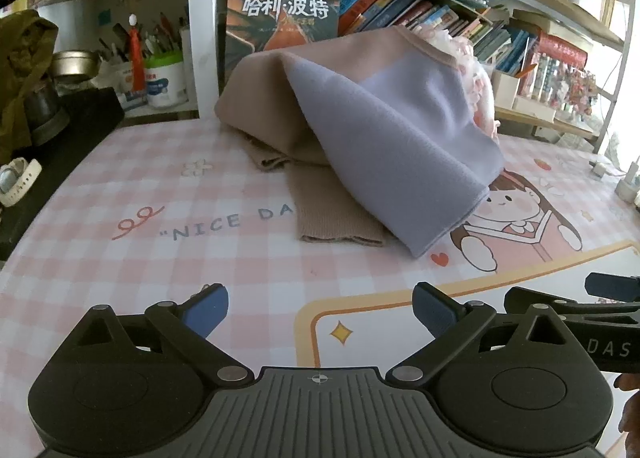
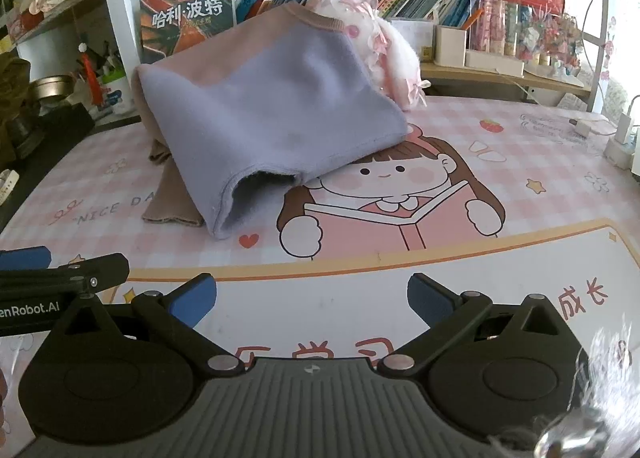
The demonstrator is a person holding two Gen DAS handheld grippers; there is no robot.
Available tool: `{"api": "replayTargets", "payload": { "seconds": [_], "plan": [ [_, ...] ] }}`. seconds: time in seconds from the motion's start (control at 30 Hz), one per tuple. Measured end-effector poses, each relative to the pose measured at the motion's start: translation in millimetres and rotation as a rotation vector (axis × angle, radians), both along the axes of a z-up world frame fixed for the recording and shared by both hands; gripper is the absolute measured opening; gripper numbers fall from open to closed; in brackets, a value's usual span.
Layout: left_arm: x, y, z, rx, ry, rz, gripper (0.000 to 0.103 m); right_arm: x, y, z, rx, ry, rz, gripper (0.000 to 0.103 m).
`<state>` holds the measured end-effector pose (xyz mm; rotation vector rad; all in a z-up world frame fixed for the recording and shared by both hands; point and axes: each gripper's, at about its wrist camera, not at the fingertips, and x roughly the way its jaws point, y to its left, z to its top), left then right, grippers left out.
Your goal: Fold clothes
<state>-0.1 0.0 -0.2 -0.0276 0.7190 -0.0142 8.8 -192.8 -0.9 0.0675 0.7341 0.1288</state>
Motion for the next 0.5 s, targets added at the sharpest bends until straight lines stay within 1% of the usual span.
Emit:
{"api": "replayTargets", "payload": {
  "seconds": [0.4,0.5],
  "plan": [
    [0.8,-1.4,-5.8,0.000,-0.005,0.003,0.100,0.0,1.5,-1.3,-0.002,0.003,0.001,0.103],
    [-0.5,1.0,-6.1,-0.014,-0.003,0.009,0.100,-0.5,-0.3,-2.2,-0.001,0.003,0.007,0.103]
  ]
}}
